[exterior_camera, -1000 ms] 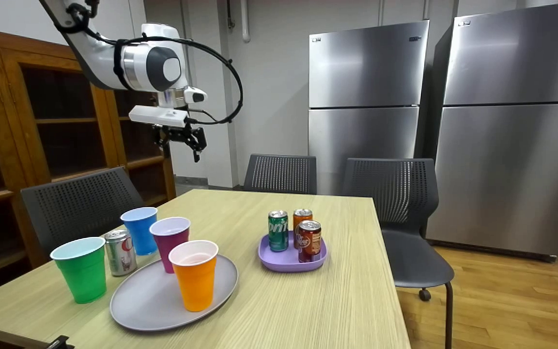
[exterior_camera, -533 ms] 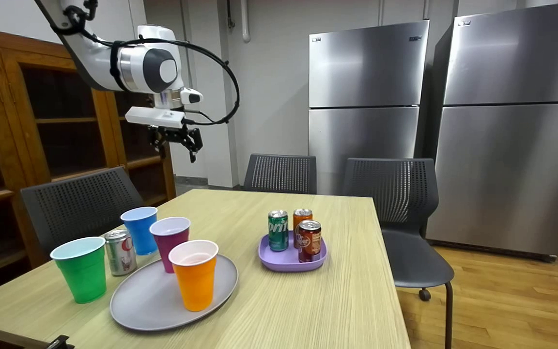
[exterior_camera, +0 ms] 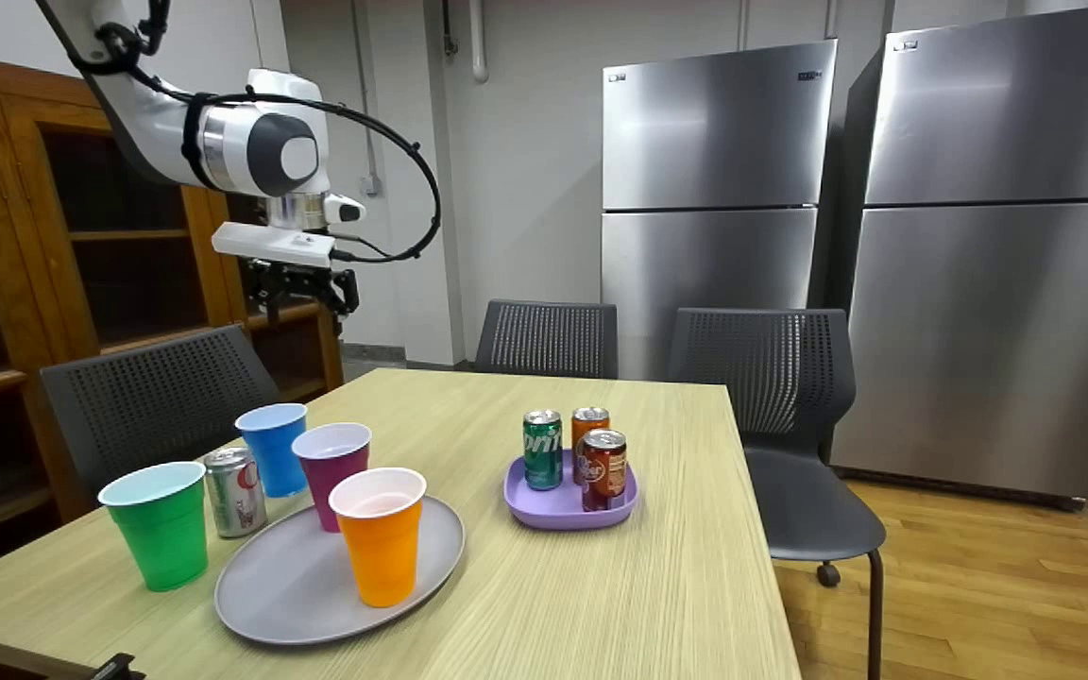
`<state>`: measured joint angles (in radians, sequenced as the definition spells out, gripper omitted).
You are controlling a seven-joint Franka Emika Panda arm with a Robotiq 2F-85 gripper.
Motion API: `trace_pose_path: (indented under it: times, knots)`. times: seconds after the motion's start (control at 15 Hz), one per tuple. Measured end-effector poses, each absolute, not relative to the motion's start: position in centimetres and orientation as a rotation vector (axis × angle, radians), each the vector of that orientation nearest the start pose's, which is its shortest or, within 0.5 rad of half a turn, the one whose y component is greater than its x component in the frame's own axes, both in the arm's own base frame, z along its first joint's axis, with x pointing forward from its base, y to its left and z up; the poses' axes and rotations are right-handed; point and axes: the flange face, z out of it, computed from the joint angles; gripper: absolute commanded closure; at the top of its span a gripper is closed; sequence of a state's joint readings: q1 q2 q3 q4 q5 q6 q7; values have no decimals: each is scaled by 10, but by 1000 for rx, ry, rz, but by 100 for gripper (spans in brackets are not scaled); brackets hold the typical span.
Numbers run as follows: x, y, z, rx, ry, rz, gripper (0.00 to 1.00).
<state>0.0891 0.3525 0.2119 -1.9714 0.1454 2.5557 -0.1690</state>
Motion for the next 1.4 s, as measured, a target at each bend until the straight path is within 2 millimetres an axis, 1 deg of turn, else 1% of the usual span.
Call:
trace_pose_path:
  times: [0.6,0.87,1.07,1.4]
  knots:
    - [585,175,280,-2915,-480,-185,0]
    - [578,173,266,-2921,-477,-141,0]
    - [575,169,259,-2927,-467,-119,0]
    - [576,157,244,-2949,-422,-85,0]
